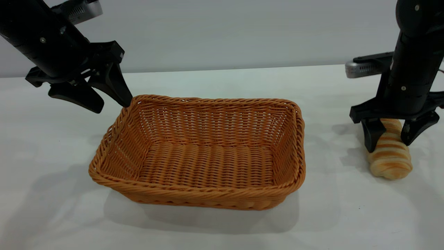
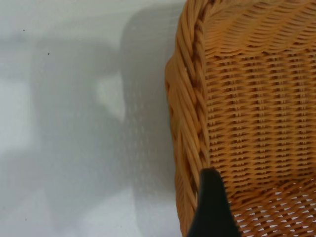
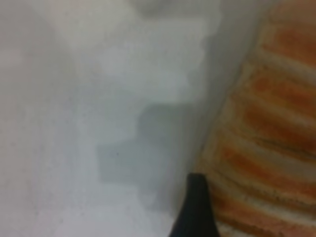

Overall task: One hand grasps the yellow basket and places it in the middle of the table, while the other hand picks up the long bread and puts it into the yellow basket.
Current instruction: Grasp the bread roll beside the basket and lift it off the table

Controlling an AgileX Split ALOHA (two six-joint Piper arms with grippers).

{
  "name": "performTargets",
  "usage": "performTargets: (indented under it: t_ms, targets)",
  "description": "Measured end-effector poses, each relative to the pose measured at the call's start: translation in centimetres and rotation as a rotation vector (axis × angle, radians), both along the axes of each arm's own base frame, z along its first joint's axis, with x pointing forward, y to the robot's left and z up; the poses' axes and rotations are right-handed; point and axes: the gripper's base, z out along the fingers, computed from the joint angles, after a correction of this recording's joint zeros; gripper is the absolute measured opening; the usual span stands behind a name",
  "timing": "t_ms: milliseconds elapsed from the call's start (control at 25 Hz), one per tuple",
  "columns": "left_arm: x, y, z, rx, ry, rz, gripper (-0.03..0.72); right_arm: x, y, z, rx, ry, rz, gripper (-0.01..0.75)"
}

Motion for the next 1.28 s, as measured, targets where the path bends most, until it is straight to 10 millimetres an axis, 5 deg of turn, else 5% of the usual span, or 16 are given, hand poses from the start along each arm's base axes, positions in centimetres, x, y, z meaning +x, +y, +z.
performTargets:
  t_ms: [320, 480, 880, 1280]
  targets:
    - [-0.1, 0.1, 0.0, 0.013, 0.004, -0.014, 0.572, 0.1, -0.1, -0.7, -0.001, 0.006, -0.001, 0.654]
    - [-0.1, 0.1, -0.1, 0.014, 0.004, -0.015, 0.572, 0.1, -0.1, -1.0, -0.002, 0.012, -0.001, 0.571]
    - [-0.1, 0.1, -0.1, 0.013, 0.007, -0.014, 0.572, 0.3, -0.2, -0.9, -0.026, 0.043, 0.009, 0.084]
    - [-0.1, 0.1, -0.1, 0.013, 0.006, -0.016, 0.572, 1.5, -0.5, 1.4, -0.086, 0.087, 0.025, 0.073]
